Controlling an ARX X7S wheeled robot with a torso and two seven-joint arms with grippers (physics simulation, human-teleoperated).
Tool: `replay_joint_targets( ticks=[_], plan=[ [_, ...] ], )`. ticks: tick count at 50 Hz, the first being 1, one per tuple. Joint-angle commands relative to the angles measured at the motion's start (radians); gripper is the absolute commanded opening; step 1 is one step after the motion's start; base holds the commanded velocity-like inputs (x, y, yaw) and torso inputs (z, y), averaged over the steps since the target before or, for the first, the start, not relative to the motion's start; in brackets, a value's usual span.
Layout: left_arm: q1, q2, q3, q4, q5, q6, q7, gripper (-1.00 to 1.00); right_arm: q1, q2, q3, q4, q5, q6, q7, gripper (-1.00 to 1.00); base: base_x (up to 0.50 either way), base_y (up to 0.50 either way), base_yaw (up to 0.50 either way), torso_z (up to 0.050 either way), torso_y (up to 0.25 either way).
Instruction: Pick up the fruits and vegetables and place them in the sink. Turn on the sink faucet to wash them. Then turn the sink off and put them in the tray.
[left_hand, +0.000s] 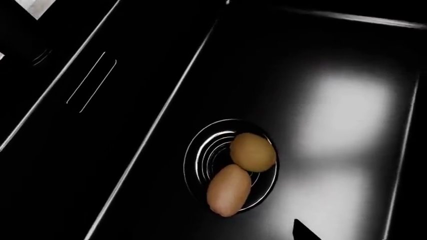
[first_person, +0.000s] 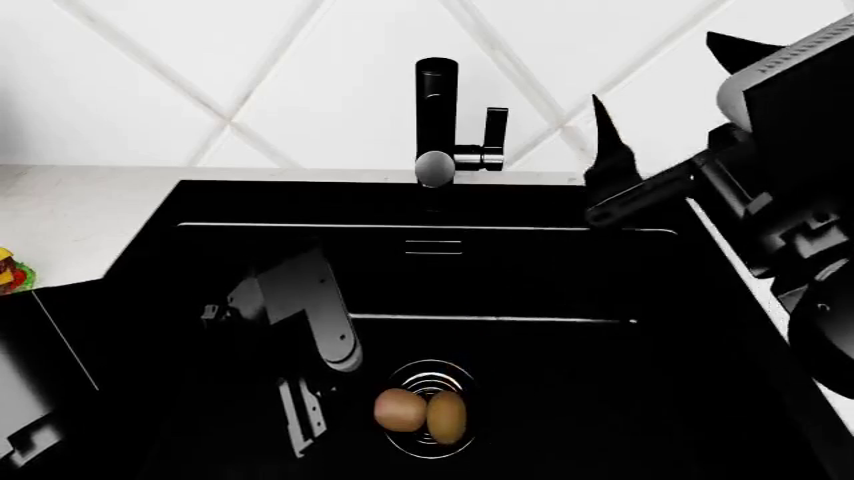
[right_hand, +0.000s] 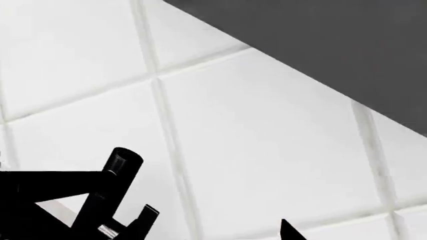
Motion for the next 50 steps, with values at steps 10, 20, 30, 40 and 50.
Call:
replay_joint_targets(
  ticks=[10, 20, 30, 40, 50],
  plan=[
    [0.016, -0.017, -0.137, 0.005, -0.046, -0.001, -0.143, 1.00, 0.174, -0.247, -0.131, 0.377, -0.267, -0.294, -0.053, 1.00, 0.00, 0.00, 0.00, 0.000, 0.000],
    [0.020, -0.021, -0.120, 0.010, -0.032, 0.022, -0.127, 1.00, 0.188, -0.339, -0.114, 0.489, -0.241, -0.376, -0.080, 1.00, 0.00, 0.00, 0.00, 0.000, 0.000],
    [0.022, -0.016, -0.128, 0.006, -0.040, 0.010, -0.149, 1.00, 0.197, -0.365, -0.123, 0.546, -0.253, -0.413, -0.097, 1.00, 0.00, 0.00, 0.00, 0.000, 0.000],
    [0.024, -0.035, -0.113, 0.042, -0.024, 0.038, -0.131, 1.00, 0.268, -0.492, -0.118, 0.880, -0.298, -0.597, -0.164, 1.00, 0.00, 0.00, 0.00, 0.000, 0.000],
    [0.006, -0.027, -0.100, 0.054, -0.022, 0.020, -0.132, 1.00, 0.306, -0.536, -0.124, 1.046, -0.298, -0.636, -0.217, 1.00, 0.00, 0.00, 0.00, 0.000, 0.000]
  ],
)
